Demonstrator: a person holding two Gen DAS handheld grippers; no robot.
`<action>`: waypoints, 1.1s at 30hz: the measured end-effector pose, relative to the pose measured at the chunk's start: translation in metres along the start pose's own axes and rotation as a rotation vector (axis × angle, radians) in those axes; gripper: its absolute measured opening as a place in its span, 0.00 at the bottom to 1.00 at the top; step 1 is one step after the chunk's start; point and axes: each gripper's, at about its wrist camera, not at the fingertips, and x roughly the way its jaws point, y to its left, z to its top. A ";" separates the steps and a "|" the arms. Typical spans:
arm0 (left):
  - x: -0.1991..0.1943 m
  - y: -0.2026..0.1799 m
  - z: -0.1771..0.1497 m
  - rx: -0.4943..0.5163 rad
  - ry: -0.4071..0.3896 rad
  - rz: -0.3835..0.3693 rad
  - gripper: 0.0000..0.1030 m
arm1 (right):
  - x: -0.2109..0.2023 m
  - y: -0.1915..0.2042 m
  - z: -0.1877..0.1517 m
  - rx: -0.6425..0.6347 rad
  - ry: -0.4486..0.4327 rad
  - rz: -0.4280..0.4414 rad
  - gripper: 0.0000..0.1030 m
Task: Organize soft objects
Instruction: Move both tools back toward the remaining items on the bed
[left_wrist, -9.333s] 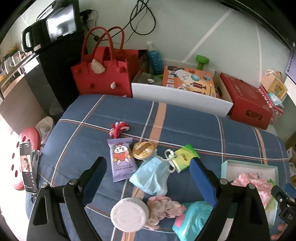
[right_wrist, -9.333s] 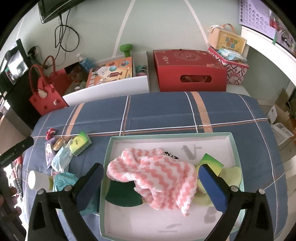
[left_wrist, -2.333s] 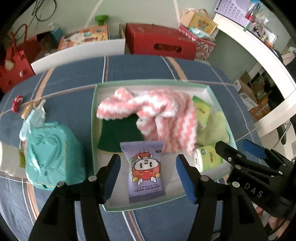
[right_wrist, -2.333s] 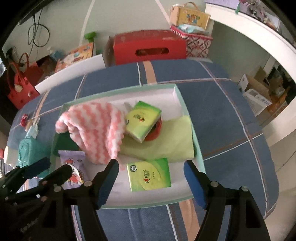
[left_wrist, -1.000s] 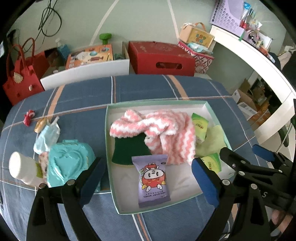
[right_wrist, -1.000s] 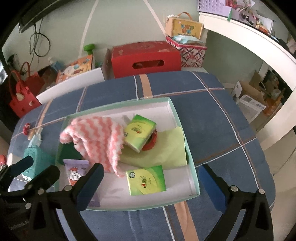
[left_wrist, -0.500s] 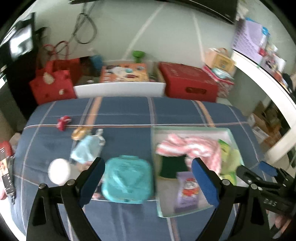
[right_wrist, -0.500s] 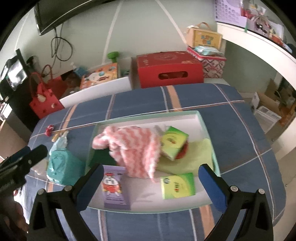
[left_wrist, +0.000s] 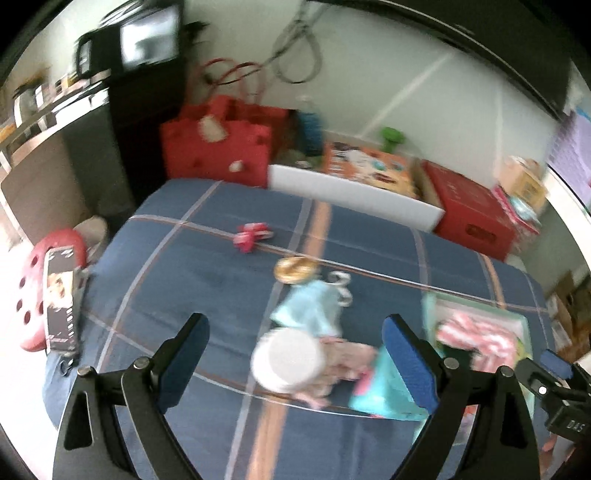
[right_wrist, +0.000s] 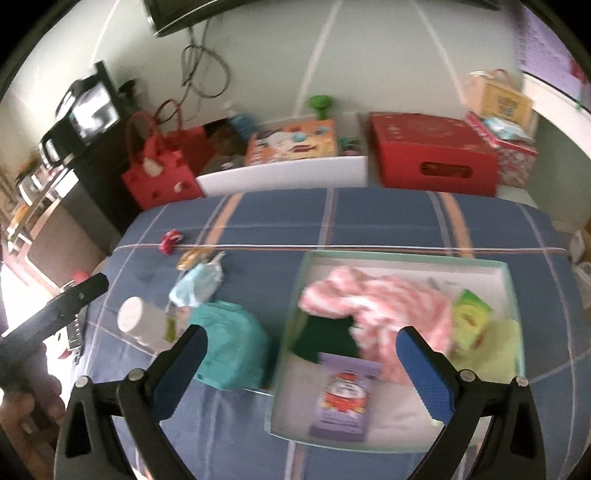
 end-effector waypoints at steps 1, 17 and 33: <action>0.003 0.011 0.000 -0.022 0.006 0.015 0.92 | 0.006 0.007 0.003 -0.008 0.016 0.015 1.00; 0.055 0.092 0.012 -0.179 0.090 -0.075 0.92 | 0.087 0.100 0.058 -0.155 0.195 0.118 1.00; 0.147 0.097 0.080 -0.020 0.258 -0.148 0.92 | 0.183 0.148 0.117 -0.275 0.376 0.154 0.97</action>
